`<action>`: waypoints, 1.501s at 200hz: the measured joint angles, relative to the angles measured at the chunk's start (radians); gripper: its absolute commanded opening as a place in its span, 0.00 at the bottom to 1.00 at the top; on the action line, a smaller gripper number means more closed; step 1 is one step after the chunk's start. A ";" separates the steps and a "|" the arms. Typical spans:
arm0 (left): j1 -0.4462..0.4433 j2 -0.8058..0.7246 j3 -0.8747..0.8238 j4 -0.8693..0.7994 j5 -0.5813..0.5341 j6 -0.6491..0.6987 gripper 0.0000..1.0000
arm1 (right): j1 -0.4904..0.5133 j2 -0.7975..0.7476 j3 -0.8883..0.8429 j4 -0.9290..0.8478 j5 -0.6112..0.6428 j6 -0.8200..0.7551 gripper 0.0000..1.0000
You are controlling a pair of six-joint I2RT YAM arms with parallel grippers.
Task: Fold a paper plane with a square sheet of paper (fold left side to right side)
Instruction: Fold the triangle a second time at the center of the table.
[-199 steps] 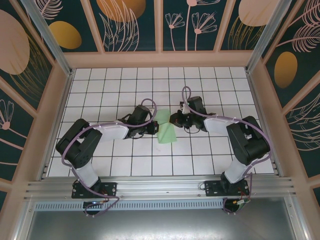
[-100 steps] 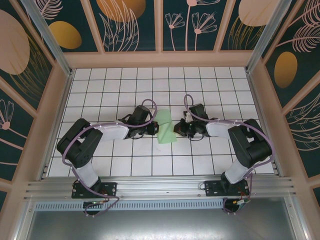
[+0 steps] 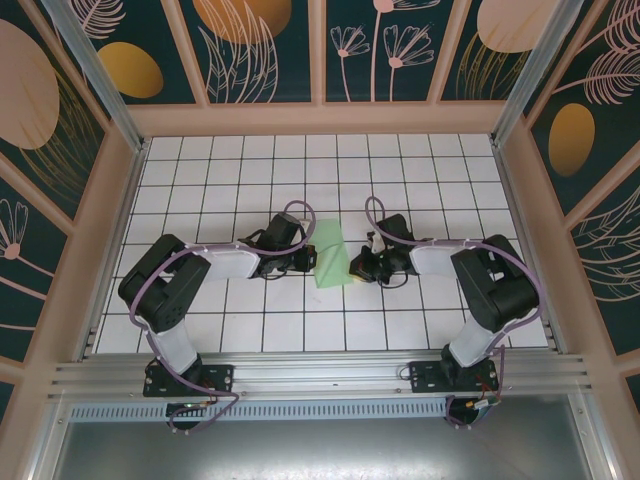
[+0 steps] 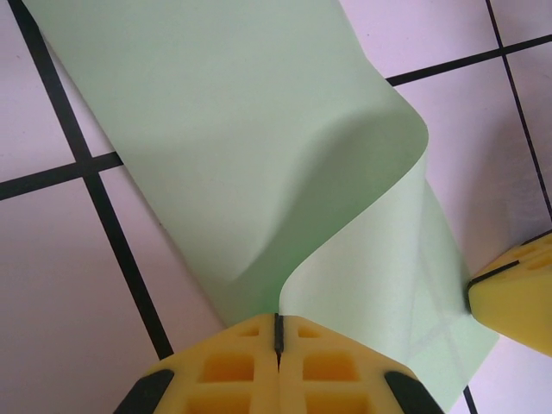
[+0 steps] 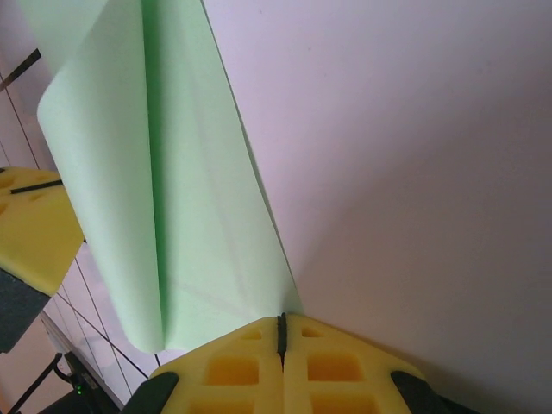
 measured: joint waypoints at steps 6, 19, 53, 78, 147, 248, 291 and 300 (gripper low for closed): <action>0.000 0.001 0.000 0.000 0.000 0.000 0.00 | 0.000 0.000 0.000 0.000 0.000 -0.001 0.00; 0.000 0.003 0.000 0.000 0.000 0.000 0.00 | 0.000 0.000 0.000 0.000 0.000 -0.003 0.00; 0.000 0.009 0.000 0.000 0.000 0.003 0.00 | 0.002 0.000 0.000 0.000 0.000 -0.008 0.00; 0.000 0.017 0.000 0.000 0.000 0.003 0.00 | 0.002 0.000 0.000 -0.001 0.001 -0.015 0.00; 0.000 0.018 0.000 0.000 0.000 0.003 0.00 | 0.002 0.000 0.001 -0.003 0.002 -0.026 0.00; 0.000 0.018 0.000 0.001 0.000 0.018 0.00 | 0.002 0.002 0.005 -0.010 0.003 -0.027 0.00; 0.000 0.008 0.000 0.002 0.000 0.019 0.00 | 0.002 0.003 0.005 -0.010 0.003 -0.027 0.00; 0.000 0.006 0.000 0.002 0.000 0.021 0.00 | 0.002 0.003 0.005 -0.010 0.003 -0.027 0.00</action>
